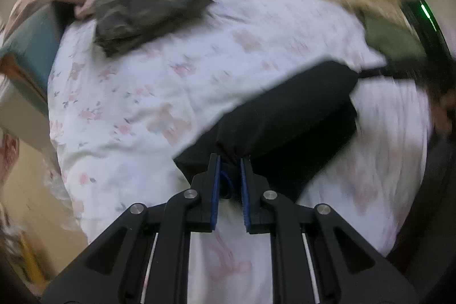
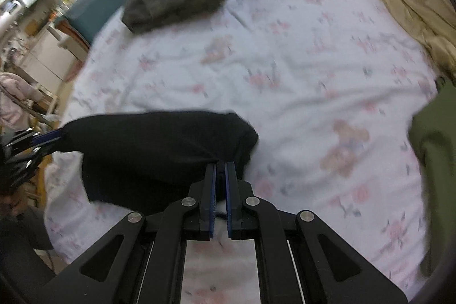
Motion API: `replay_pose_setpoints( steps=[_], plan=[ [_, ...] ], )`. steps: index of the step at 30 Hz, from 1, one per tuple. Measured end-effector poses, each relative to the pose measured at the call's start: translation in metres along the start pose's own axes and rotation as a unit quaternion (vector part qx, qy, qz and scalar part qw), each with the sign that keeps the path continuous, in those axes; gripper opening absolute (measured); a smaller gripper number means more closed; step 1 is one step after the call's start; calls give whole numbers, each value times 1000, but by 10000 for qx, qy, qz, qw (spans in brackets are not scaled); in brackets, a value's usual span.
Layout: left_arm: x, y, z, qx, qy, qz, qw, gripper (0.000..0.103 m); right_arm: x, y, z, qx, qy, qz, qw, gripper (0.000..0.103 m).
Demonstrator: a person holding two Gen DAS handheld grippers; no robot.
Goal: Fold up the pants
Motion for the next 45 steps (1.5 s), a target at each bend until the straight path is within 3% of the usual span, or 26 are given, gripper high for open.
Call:
replay_pose_setpoints(
  steps=[5, 8, 10, 13, 15, 18, 21, 24, 26, 29, 38, 42, 45],
  plan=[
    [-37, -28, -35, 789, -704, 117, 9943, 11, -7, -21, -21, 601, -78, -343, 9976, 5],
    [-42, -41, -48, 1246, -602, -68, 9904, 14, -7, -24, -27, 711, -208, -418, 9964, 5],
    [-45, -44, -54, 1474, -648, -215, 9867, 22, -8, -24, -28, 718, -263, -432, 9961, 6],
    [-45, -45, -55, 1811, -820, -278, 9796, 23, -18, -29, -34, 1045, -430, -653, 9914, 11],
    [-41, -32, -45, 1647, -761, -490, 9822, 25, -27, -27, -35, 1124, -604, -703, 9893, 11],
    [-37, -4, -21, 1059, -452, -1092, 9873, 32, -41, -9, -23, 693, -1048, -684, 9897, 11],
    [-24, 19, 8, 218, 20, -1203, 9925, 33, -37, 15, -3, -89, -1253, -139, 9920, 11],
    [1, 24, 26, -196, 930, -1308, 9868, 33, -26, 36, 13, -731, -1243, 217, 9893, 11],
    [22, 16, 37, -351, 1424, -903, 9851, 33, -19, 41, 21, -956, -1252, 411, 9867, 11],
    [38, -3, 37, -198, 1619, -100, 9866, 33, -9, 38, 32, -968, -1272, 764, 9842, 11],
    [16, -62, 51, 106, 1929, -138, 9811, 33, 19, -24, 45, -291, -1124, 1051, 9877, 11],
    [0, -77, 36, 465, 1738, -34, 9837, 34, 22, -46, 35, 157, -1065, 792, 9910, 8],
    [-10, -64, 32, 512, 1592, 12, 9859, 37, 23, -43, 26, 243, -1015, 708, 9920, 8]
  ],
)
Point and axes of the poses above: each gripper's, at about its wrist camera, not at the fingertips, and y roughly against the way its jaws point, x to its left, z to its top, the point moved 4 cm from there along -y, roughly the way its jaws point
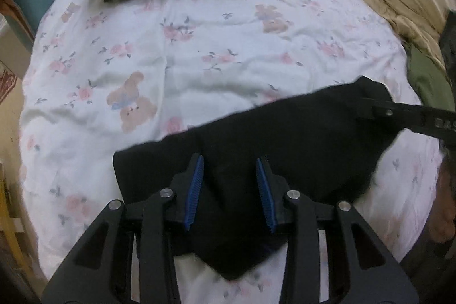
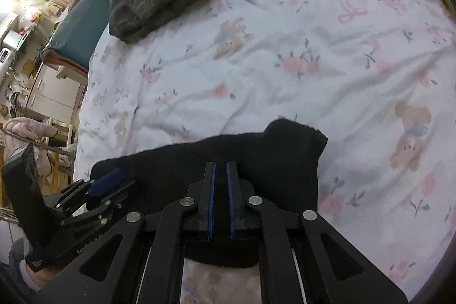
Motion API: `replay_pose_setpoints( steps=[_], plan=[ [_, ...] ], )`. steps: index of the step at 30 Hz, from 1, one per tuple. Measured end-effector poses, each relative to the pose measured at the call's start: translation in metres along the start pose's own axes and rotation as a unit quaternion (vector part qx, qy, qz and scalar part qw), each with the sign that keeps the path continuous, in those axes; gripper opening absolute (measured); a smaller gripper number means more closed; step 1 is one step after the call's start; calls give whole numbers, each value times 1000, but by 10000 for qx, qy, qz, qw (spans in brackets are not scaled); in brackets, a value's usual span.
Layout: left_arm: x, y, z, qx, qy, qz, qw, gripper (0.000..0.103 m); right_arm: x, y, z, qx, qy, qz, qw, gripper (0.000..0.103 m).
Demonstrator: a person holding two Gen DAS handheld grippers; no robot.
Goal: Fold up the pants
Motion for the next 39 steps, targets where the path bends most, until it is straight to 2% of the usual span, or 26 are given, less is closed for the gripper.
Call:
replay_pose_setpoints(
  steps=[1, 3, 8, 10, 13, 17, 18, 21, 24, 26, 33, 35, 36, 37, 39],
  plan=[
    [-6, 2, -5, -17, -241, 68, 9997, 43, 0, 1, -2, 42, 44, -37, 10000, 8],
    [-11, -5, -14, 76, -554, 221, 9982, 44, -1, 2, -10, 163, 109, -105, 9998, 8],
    [-13, -6, -27, 177, -512, 175, 9984, 49, -15, -8, -27, 479, -8, -184, 9987, 7],
    [-20, -11, -36, 357, -792, 271, 9958, 54, -16, -9, -31, 506, 35, -198, 9985, 7],
    [-25, -13, -43, 374, -1084, 424, 9925, 56, -18, -4, -32, 480, 41, -178, 9987, 6],
    [-22, -14, -46, 384, -1000, 393, 9935, 56, -28, 7, -23, 203, -200, -335, 9990, 8],
    [-22, -15, -46, 382, -988, 386, 9936, 56, -33, 16, -19, -1, -354, -363, 9987, 11],
    [-20, -16, -45, 388, -993, 377, 9936, 57, -39, 42, -8, -442, -849, 397, 9946, 11],
    [-21, -17, -45, 389, -1002, 369, 9935, 58, -38, 55, -8, -645, -1058, 808, 9890, 11],
    [-20, -16, -45, 361, -1005, 335, 9937, 58, -36, 59, -11, -693, -1067, 906, 9877, 11],
    [-20, -16, -46, 357, -943, 378, 9942, 59, -32, 47, -27, -474, -1193, 853, 9881, 12],
    [-20, -16, -46, 343, -940, 387, 9942, 59, -33, 45, -35, -404, -1235, 812, 9882, 22],
    [-20, -16, -47, 338, -940, 386, 9943, 59, -34, 44, -38, -395, -1271, 787, 9880, 37],
    [-20, -16, -47, 337, -944, 381, 9942, 59, -36, 43, -43, -373, -1352, 772, 9871, 60],
    [-20, -16, -47, 336, -960, 389, 9941, 59, -40, 40, -51, -333, -1555, 861, 9835, 72]
  ],
)
Point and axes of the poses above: each gripper's, at about its wrist camera, not at the fingertips, and y roughly against the way its jaws point, x to its left, z to its top, the point moved 4 cm from there along -y, roughly the way its jaws point
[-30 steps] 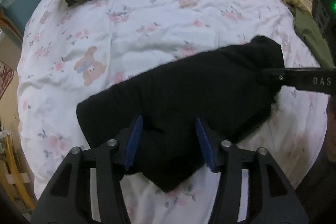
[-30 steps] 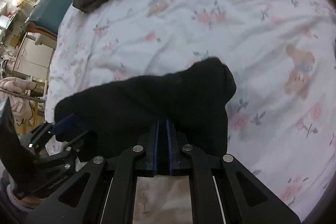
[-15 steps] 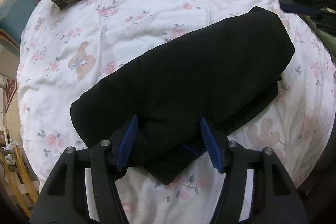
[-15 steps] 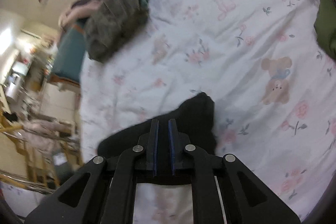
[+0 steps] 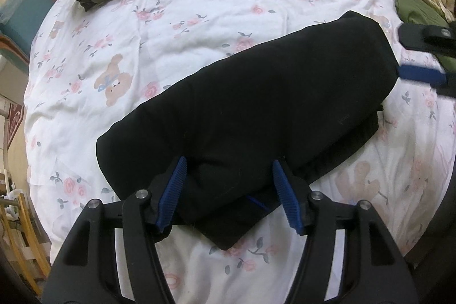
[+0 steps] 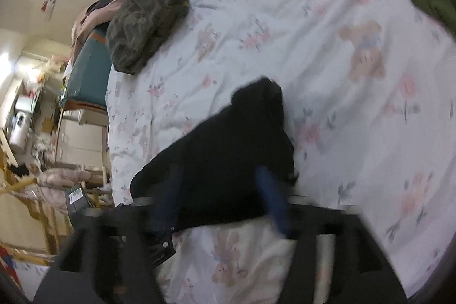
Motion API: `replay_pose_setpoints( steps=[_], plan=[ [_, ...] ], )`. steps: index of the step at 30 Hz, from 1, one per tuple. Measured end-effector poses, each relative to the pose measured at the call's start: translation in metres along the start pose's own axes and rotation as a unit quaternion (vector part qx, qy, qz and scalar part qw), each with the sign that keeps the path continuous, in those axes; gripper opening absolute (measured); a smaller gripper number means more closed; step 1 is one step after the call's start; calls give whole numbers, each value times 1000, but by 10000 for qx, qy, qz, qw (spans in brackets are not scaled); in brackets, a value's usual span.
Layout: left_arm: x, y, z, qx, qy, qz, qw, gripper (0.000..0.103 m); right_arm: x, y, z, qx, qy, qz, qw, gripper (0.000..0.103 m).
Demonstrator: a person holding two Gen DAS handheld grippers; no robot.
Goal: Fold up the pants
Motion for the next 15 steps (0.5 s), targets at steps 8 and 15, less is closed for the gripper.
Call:
replay_pose_setpoints(
  steps=[8, 15],
  plan=[
    [-1, -1, 1, 11, 39, 20, 10000, 60, -20, -32, -63, 516, -1364, 977, 9845, 86],
    [-2, -2, 2, 22, 43, 8, 10000, 60, -19, -56, -72, 551, -1602, 1257, 9775, 97]
  ],
)
Point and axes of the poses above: each gripper's, at about its wrist camera, not at the fingertips, and y roughly against the way its jaws point, x to its left, z to its top, the point moved 4 cm from there along -y, roughly the way its jaws point
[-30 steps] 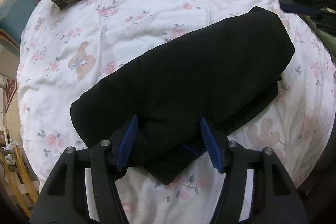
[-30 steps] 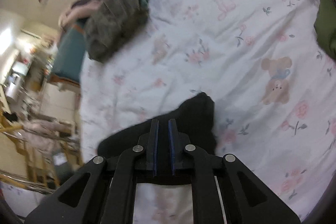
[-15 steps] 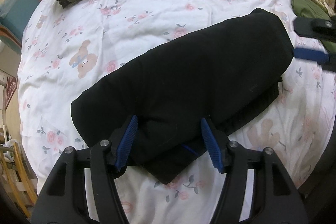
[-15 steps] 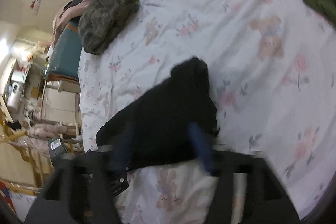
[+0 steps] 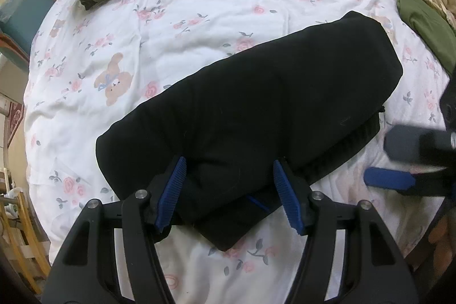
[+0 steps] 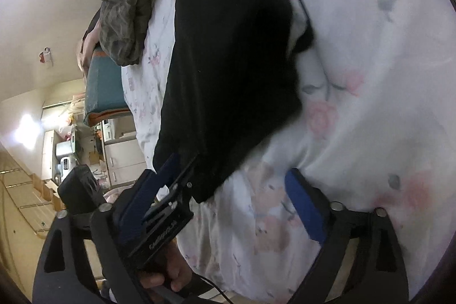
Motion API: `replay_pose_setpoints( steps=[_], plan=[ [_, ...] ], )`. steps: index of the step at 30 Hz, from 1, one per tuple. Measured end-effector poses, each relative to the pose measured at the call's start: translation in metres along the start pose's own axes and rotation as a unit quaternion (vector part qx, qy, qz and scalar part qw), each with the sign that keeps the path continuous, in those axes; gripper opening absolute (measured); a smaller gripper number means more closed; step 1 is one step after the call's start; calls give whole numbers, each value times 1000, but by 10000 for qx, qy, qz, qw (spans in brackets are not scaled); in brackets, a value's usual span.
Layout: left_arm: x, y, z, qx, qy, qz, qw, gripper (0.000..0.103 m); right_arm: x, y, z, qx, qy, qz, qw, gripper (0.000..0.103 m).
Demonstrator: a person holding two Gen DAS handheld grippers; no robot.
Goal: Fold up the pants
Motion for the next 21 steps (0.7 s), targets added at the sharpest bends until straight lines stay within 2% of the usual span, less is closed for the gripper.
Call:
replay_pose_setpoints(
  steps=[6, 8, 11, 13, 15, 18, 21],
  plan=[
    [1, 1, 0, 2, -27, -53, 10000, 60, -3, 5, 33, -584, -175, 141, 9980, 97],
    [3, 1, 0, 0, 9, -94, 10000, 60, -5, 8, 44, -744, -263, 191, 9967, 93],
    [4, 1, -1, 5, 29, -99, 9999, 60, 0, 10, 54, -915, 59, 91, 9957, 88],
    [3, 0, -1, 40, 32, -95, 9999, 60, -1, 18, 57, -1196, 202, 43, 9926, 77],
    [3, 0, 0, 63, 21, -92, 9999, 60, -2, 29, 64, -1548, 260, 53, 9876, 74],
    [4, 0, 0, 73, 48, -100, 9999, 60, -10, 28, 73, -1460, -47, 266, 9889, 73],
    [4, -1, 1, 59, 24, -83, 9999, 61, -5, 23, 73, -1335, 88, 293, 9906, 73]
  ],
)
Point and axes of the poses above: each gripper's, at about its wrist camera, not at the fingertips, and y roughly against the way its jaws point, x to its left, z to its top, the point moved 4 cm from there along -y, roughly the way its jaws point
